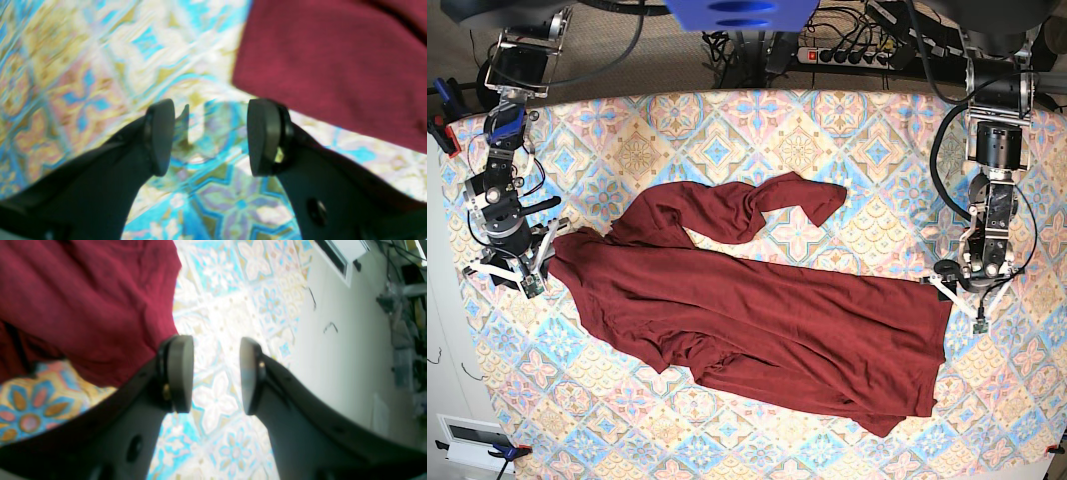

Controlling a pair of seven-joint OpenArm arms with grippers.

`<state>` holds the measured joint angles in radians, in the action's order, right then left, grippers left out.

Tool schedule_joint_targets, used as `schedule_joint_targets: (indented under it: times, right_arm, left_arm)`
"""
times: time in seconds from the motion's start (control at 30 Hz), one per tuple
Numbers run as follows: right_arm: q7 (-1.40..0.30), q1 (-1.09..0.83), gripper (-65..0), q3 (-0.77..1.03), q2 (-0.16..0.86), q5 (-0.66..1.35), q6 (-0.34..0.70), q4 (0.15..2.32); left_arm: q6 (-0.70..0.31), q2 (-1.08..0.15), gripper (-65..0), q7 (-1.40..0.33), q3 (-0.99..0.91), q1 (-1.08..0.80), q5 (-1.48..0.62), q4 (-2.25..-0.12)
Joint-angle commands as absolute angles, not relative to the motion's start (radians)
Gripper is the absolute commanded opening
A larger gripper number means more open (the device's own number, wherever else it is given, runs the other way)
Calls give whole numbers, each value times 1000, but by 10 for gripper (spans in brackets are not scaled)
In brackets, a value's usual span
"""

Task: Layout the t-shirt on the table in an organized manner, then fold the t-shirt properly
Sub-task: 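Drag the shirt hem with the left gripper to flatten the body, then release the hem and regrasp the shirt side with the left gripper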

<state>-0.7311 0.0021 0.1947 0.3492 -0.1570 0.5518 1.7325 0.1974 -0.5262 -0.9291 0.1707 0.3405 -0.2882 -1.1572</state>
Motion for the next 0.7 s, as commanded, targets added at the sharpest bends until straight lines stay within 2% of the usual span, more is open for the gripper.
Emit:
schedule_joint_targets:
  times: [0.0,0.13,0.2,0.27,0.33,0.37,0.53,0.67]
  right_arm:
    - [-710,22,-428,200,366,-154,544,1747]
    - [-710,22,-428,200,366,-154,544,1747]
    - [-710,22,-428,202,366,-154,544,1747]
    - [-710,22,-428,205,366,-154,544,1747]
    - [-710,22,-428,206,366,-154,544,1747]
    - [-719,22,-428,206,366,-154,544,1747]
    - [-728,22,-428,208,366,-154,544,1747]
    - [-730,22,-428,205,366,-154,544,1747]
  left_arm:
    - [206,-530,-307,-911,165,360,-278,-1138]
    - [205,-495,-317,-834,168,361,-277,-1036]
    - [168,-475,-369,-832,170,371,-277,-1012]
    - [73,-466,-461,-834,171,371,-277,-1012]
    - [-44,-450,-611,-865,170,374,-278,-1020]
    - [-90,-447,-650,-908,166,375,-289,-1038]
    - [-275,-450,-650,-1089,163,367,-389,-1311]
    - [-309,-476,-650,-1219,154,371,-530,-1503]
